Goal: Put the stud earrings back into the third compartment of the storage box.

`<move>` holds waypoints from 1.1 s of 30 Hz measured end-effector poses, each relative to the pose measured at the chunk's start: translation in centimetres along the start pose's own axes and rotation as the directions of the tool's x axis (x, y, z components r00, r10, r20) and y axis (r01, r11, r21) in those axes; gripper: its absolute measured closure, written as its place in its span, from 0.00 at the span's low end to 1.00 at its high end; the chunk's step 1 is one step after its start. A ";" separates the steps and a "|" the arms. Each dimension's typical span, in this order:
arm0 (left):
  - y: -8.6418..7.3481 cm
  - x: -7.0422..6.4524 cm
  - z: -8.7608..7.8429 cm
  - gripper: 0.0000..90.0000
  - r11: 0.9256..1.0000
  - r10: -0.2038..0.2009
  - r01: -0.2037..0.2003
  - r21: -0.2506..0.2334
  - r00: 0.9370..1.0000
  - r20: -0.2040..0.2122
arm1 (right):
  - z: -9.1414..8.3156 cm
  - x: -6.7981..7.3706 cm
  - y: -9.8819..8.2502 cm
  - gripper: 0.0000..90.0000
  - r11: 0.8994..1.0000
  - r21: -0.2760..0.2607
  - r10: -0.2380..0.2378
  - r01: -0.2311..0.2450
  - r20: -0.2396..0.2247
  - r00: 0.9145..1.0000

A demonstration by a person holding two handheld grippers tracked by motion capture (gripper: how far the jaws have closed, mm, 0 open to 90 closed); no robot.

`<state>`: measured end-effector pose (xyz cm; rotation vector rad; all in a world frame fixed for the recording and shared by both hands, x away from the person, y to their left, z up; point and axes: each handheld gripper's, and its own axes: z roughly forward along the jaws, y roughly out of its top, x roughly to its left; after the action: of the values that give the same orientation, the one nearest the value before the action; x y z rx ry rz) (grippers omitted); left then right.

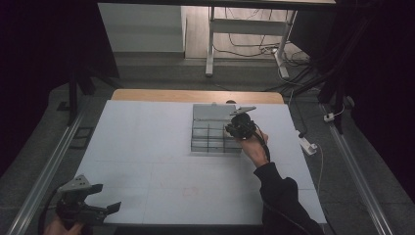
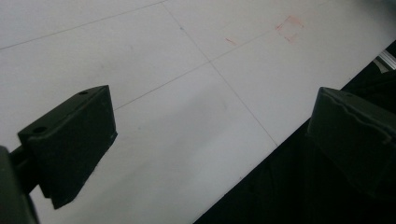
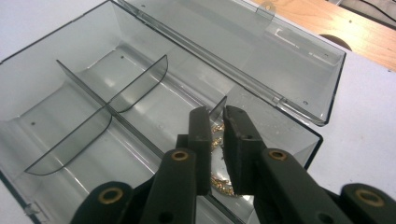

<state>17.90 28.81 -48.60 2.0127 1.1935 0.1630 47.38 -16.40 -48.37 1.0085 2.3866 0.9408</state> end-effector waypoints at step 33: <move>0.1 0.1 0.0 0.01 1.000 -0.002 0.002 -0.005 1.000 0.002 | -5.7 4.3 -1.7 0.18 0.998 -0.025 0.058 -0.063 -0.179 0.982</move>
<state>18.01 28.86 -48.58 2.0068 1.1928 0.1621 40.50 -16.59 -45.94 1.0296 2.4895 1.1297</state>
